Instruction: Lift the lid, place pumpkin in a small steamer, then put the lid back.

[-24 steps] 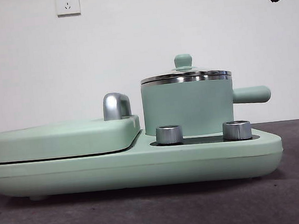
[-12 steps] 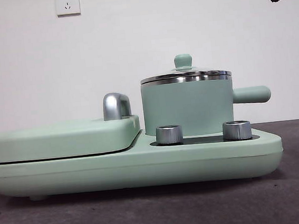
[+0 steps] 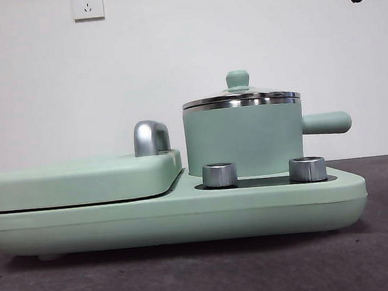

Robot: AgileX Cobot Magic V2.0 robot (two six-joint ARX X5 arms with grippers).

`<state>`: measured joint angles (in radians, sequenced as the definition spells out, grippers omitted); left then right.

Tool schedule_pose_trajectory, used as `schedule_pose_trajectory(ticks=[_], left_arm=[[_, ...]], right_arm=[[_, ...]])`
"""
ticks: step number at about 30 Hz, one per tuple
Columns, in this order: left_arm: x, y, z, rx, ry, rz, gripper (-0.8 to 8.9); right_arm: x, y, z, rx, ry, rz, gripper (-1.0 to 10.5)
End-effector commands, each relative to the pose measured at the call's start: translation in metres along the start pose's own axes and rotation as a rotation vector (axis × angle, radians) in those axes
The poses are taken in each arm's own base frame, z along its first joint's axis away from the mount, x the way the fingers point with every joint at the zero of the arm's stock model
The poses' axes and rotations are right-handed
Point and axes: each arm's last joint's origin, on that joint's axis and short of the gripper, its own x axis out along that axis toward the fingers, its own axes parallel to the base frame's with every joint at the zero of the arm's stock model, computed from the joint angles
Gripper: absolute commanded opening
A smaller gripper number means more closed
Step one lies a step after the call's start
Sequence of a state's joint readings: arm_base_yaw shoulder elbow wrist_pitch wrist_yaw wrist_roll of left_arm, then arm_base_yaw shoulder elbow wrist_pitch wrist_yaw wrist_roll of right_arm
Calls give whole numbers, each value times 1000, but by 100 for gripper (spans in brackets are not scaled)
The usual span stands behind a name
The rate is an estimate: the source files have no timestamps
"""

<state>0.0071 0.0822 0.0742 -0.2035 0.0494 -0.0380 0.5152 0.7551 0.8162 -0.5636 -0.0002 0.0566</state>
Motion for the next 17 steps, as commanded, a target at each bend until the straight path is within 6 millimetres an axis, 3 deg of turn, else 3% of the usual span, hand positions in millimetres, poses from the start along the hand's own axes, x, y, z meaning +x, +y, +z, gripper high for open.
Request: schedule_pose_trajectory(ticks=[1, 17], left_arm=[[0, 2, -5, -1, -33, 25, 7], [1, 4, -12, -5, -44, 41, 7]], right_arm=[[0, 1, 3, -7, -10, 5, 12], [0, 1, 3, -7, -11, 5, 11]])
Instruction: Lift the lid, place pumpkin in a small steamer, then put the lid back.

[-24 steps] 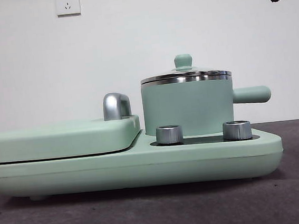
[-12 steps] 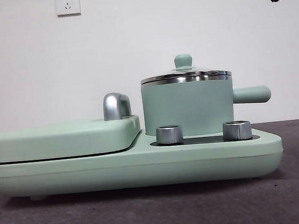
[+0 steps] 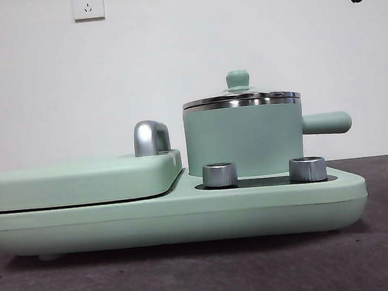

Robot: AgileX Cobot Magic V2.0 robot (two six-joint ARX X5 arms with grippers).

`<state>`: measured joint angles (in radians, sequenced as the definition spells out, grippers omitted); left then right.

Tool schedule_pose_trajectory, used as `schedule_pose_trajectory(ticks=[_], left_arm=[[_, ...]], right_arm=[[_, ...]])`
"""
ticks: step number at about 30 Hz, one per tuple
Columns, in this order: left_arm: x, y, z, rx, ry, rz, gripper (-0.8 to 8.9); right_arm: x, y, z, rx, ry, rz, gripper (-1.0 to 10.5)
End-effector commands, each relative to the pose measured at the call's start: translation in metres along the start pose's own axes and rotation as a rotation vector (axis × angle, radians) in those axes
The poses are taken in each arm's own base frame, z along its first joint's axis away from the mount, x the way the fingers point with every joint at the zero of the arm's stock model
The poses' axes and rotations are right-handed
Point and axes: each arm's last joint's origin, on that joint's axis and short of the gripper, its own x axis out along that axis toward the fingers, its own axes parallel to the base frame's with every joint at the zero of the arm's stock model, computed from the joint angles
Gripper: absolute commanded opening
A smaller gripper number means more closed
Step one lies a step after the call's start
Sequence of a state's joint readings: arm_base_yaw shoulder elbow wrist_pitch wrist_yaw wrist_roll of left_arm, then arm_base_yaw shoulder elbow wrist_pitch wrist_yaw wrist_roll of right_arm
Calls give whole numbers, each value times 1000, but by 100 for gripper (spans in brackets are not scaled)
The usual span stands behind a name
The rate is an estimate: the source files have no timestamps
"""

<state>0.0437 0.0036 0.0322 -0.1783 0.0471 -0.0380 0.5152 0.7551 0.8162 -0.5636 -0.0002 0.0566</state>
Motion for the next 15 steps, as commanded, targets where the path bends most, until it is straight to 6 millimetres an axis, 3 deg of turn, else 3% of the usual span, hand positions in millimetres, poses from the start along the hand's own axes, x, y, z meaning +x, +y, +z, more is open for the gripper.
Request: schedule_pose_trajectory(ticks=[1, 11, 15], left_arm=[[2, 1, -6, -1, 20, 5, 7], [2, 1, -6, -2, 20, 5, 7], [2, 1, -6, -1, 20, 5, 7]], right_arm=[[0, 1, 3, -7, -11, 5, 11], [0, 1, 3, -47, -13, 0, 12], [-6, -7, -2, -109, -106, -48, 12]])
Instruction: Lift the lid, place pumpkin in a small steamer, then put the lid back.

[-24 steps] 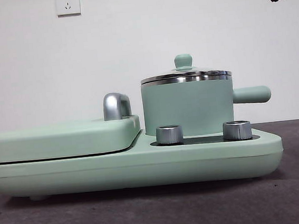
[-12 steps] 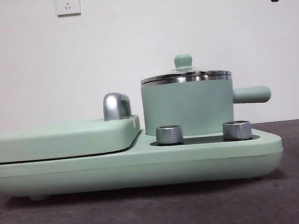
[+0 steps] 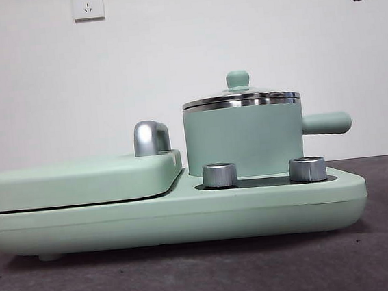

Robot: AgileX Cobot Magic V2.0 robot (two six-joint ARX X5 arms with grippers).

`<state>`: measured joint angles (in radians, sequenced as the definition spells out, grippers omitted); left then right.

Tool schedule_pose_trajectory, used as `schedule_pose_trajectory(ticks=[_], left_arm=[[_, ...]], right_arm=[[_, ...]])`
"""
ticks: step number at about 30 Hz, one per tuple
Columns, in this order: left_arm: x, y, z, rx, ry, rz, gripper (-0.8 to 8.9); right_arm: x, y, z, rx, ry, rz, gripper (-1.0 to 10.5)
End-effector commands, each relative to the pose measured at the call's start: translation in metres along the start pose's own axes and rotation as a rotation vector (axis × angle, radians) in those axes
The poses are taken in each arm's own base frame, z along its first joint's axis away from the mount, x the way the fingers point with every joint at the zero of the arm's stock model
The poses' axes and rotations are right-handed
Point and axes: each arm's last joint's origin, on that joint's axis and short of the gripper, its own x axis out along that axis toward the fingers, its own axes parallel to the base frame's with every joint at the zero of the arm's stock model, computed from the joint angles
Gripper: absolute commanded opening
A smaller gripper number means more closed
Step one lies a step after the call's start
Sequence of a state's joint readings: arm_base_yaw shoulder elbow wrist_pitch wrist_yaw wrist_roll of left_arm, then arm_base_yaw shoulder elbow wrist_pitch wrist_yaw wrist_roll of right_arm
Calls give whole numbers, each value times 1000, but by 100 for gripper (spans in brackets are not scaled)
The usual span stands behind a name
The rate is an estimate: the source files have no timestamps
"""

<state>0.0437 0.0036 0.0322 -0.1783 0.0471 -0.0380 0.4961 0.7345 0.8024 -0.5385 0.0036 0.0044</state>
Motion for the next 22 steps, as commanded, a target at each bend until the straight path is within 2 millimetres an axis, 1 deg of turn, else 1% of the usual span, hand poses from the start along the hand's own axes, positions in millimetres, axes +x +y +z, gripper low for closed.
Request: schedule_pose_trajectory(ticks=[1, 4, 7, 11, 14, 18, 20, 22], left_arm=[[2, 1, -6, -2, 20, 5, 7], [2, 1, -6, -1, 20, 5, 7], [2, 1, -6, -1, 20, 5, 7], [2, 1, -6, -1, 20, 5, 7], [2, 1, -6, -1, 20, 5, 7], [2, 1, -6, -1, 20, 5, 7], [2, 1, -6, -1, 20, 5, 7], [2, 1, -6, -1, 20, 5, 7]], right_arm=[[-3, -7, -6, -73, -120, -53, 12], [-1, -19, -28, -55, -247, -144, 12], [0, -33, -62, -25, -353, -270, 12], [3, -43, -102, 8, -424, -390, 12], [5, -45, -126, 17, -434, -437, 11], [9, -44, -146, 39, -463, -448, 11], [9, -43, -153, 42, -501, -451, 12], [8, -42, -154, 39, -509, -453, 12]])
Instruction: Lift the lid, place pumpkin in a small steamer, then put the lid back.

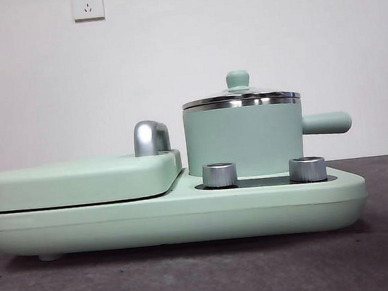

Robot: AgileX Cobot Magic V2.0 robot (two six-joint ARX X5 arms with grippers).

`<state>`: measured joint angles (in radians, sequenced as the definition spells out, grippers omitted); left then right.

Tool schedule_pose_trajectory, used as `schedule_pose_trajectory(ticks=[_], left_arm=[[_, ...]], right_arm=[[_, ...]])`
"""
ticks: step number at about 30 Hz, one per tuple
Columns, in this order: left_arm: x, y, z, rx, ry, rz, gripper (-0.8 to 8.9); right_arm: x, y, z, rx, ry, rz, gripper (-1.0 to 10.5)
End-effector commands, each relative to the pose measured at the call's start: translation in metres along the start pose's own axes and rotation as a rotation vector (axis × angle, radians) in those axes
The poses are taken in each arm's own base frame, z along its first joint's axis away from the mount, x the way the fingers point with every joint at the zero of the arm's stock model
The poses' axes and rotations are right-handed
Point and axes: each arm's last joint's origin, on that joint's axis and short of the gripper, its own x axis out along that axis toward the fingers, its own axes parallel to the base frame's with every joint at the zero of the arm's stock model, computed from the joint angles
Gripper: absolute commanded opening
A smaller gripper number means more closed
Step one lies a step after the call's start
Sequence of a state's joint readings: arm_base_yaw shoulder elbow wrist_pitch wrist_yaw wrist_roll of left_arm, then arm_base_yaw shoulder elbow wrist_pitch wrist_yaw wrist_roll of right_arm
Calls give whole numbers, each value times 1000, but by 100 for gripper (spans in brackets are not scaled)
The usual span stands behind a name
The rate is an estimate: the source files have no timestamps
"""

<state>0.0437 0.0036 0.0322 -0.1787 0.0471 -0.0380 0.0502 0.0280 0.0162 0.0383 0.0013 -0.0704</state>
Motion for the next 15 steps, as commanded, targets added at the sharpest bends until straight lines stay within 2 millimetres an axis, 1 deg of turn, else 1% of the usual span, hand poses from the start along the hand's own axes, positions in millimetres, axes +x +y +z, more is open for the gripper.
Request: schedule_pose_trajectory(ticks=[1, 15], left_arm=[[2, 1, -6, -1, 19, 6, 7], [2, 1, -6, -1, 19, 5, 7]], right_arm=[[-1, 0, 2, 22, -32, -3, 12], [-1, 0, 2, 36, -34, -3, 12]])
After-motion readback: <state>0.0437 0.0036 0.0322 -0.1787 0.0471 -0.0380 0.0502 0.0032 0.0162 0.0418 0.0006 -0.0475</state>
